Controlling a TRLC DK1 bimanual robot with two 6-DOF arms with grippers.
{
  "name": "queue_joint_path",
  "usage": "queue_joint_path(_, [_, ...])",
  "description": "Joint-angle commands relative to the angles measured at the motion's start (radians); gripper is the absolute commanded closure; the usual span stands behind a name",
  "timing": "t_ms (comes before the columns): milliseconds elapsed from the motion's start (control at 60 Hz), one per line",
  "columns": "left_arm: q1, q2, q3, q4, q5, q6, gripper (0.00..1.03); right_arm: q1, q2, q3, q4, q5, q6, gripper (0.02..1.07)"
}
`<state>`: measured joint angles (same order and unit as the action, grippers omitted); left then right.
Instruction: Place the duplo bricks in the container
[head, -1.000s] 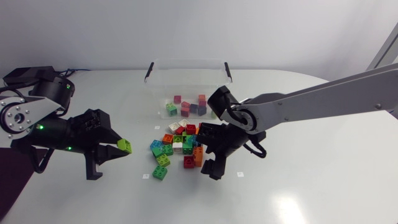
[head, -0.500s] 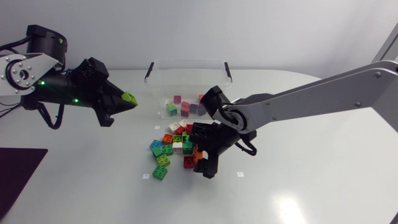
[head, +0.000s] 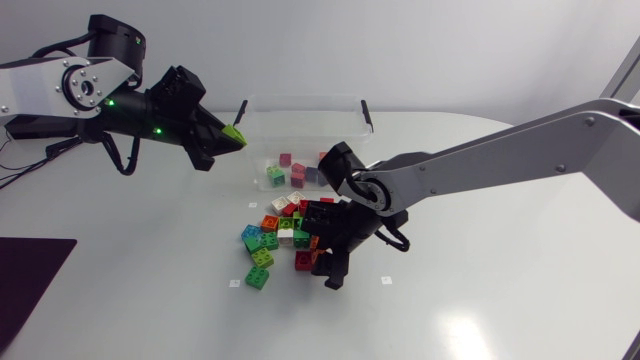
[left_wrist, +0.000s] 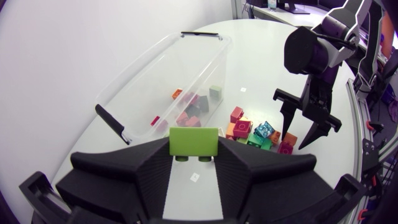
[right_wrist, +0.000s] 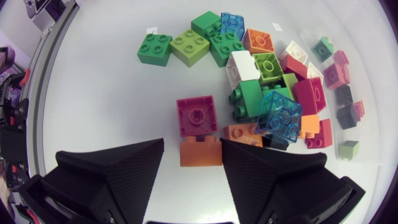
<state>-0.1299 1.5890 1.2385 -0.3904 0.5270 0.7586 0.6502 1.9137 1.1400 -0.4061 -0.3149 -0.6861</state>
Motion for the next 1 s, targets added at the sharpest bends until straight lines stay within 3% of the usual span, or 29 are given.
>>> queue_joint_path(0, [-0.01, 0.035, 0.042, 0.002, 0.013, -0.019, 0.79, -0.009, 0.022, -0.011, -0.02, 0.004, -0.03, 0.45])
queue_joint_path(283, [-0.033, 0.072, 0.092, 0.002, 0.011, -0.035, 0.79, -0.015, 0.021, -0.029, -0.03, 0.005, -0.035, 0.46])
queue_joint_path(483, [-0.039, 0.121, 0.145, 0.002, 0.002, -0.053, 0.79, -0.015, 0.022, -0.04, -0.025, 0.004, -0.03, 0.86])
queue_joint_path(983, [-0.057, 0.351, 0.414, 0.051, -0.038, -0.216, 0.78, -0.021, -0.179, -0.034, -0.149, 0.008, 0.005, 0.87])
